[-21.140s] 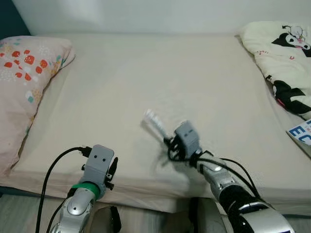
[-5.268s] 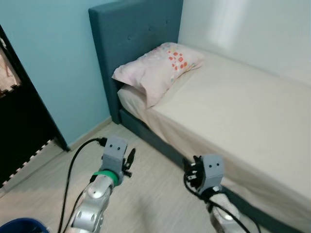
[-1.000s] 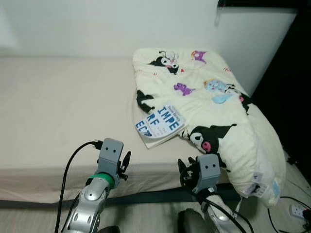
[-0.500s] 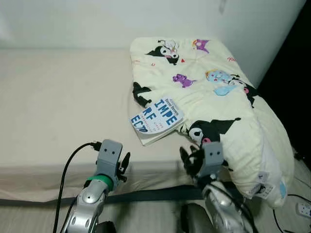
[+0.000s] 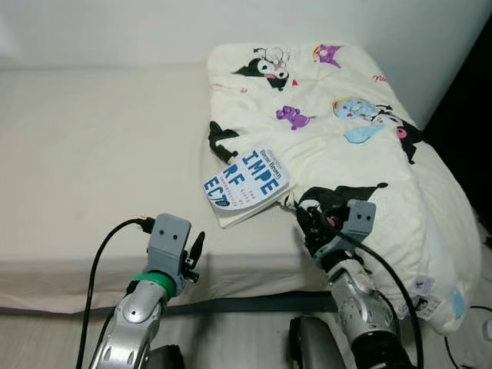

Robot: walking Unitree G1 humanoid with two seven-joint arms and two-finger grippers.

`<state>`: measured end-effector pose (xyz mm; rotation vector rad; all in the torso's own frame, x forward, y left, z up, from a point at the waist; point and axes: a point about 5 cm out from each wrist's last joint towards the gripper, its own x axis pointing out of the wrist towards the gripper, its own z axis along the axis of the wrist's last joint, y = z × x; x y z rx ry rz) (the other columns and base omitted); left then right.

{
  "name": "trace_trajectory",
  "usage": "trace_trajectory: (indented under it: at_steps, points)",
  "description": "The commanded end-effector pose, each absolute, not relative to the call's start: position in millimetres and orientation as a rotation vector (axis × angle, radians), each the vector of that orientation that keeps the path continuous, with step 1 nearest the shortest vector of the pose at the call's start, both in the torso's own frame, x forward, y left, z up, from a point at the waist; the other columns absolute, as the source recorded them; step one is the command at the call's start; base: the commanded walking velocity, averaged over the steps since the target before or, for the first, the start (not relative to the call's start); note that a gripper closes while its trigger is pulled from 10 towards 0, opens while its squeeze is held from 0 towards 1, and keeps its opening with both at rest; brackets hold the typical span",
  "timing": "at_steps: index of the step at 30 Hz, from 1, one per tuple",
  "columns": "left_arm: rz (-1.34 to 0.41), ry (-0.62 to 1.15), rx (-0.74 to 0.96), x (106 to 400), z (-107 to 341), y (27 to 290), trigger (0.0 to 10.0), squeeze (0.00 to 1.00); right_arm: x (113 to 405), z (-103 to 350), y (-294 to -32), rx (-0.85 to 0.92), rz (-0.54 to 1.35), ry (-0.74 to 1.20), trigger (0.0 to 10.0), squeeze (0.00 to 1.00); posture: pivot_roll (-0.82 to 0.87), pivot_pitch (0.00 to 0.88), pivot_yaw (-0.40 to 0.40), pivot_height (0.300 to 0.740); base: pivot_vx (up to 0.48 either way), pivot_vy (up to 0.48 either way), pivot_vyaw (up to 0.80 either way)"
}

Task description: Clean up the room

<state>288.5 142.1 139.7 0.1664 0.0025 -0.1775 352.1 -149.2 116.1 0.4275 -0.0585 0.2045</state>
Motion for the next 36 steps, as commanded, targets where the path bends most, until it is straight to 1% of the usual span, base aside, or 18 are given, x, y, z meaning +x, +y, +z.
trace_trajectory:
  at_steps: [1, 4, 8, 10, 13, 14, 16, 17, 20, 23, 24, 25, 36]
  points:
    - [-0.174, 0.031, 0.169, 284, 135, 145, 10.0, 0.00, 352, 111, -147, 0.460, 0.213, -0.035, 10.0, 0.00, -0.01, 0.233, 0.124, 0.554, 0.000, 0.000, 0.00]
    - [-0.177, 0.022, 0.171, 279, 141, 146, 10.0, 0.00, 360, 120, -143, 0.561, 0.275, -0.054, 10.0, 0.00, 0.01, 0.258, 0.129, 0.554, 0.000, 0.000, 0.00]
    - [-0.176, 0.024, 0.172, 273, 144, 147, 10.0, 0.00, 365, 131, -139, 0.596, 0.342, -0.085, 10.0, 0.00, 0.03, 0.278, 0.131, 0.554, 0.000, 0.000, 0.00]
    - [-0.175, 0.026, 0.173, 272, 145, 148, 10.0, 0.00, 367, 133, -138, 0.604, 0.356, -0.092, 10.0, 0.00, 0.03, 0.281, 0.133, 0.554, 0.000, 0.000, 0.00]
    - [-0.171, 0.022, 0.172, 266, 153, 150, 10.0, 0.00, 373, 137, -141, 0.653, 0.351, -0.091, 10.0, 0.01, 0.06, 0.311, 0.147, 0.554, 0.000, 0.000, 0.00]
    - [-0.171, 0.020, 0.171, 265, 156, 150, 10.0, 0.00, 374, 136, -142, 0.666, 0.345, -0.088, 10.0, 0.43, 0.07, 0.314, 0.149, 0.554, 0.000, 0.000, 0.00]
    - [-0.171, 0.020, 0.171, 264, 157, 150, 10.0, 0.00, 375, 136, -142, 0.673, 0.343, -0.086, 10.0, 0.43, 0.07, 0.314, 0.149, 0.554, 0.000, 0.000, 0.00]
    - [-0.171, 0.018, 0.171, 263, 161, 151, 10.0, 0.00, 376, 136, -143, 0.687, 0.338, -0.083, 10.0, 1.00, 0.08, 0.329, 0.159, 0.554, 0.000, 0.000, 0.00]
    - [-0.172, 0.010, 0.171, 259, 172, 153, 10.0, 0.00, 377, 132, -145, 0.707, 0.312, -0.066, 10.0, 1.00, 0.11, 0.358, 0.180, 0.554, 0.000, 0.000, 0.00]
    - [-0.173, 0.009, 0.171, 258, 173, 153, 10.0, 0.00, 377, 132, -145, 0.708, 0.309, -0.063, 10.0, 1.00, 0.11, 0.358, 0.180, 0.554, 0.000, 0.000, 0.00]
    - [-0.174, 0.009, 0.172, 258, 175, 153, 10.0, 0.00, 377, 131, -145, 0.709, 0.310, -0.061, 10.0, 0.58, 0.12, 0.370, 0.188, 0.554, 0.000, 0.000, 0.00]
    - [-0.176, 0.010, 0.174, 257, 177, 154, 10.0, 0.00, 377, 131, -145, 0.710, 0.310, -0.058, 10.0, 0.00, 0.13, 0.382, 0.197, 0.554, 0.000, 0.000, 0.00]
    - [-0.182, 0.044, 0.199, 245, 185, 159, 10.0, 0.00, 383, 144, -148, 0.659, 0.348, -0.108, 10.0, 0.00, 0.18, 0.417, 0.242, 0.554, 0.000, 0.000, 0.00]
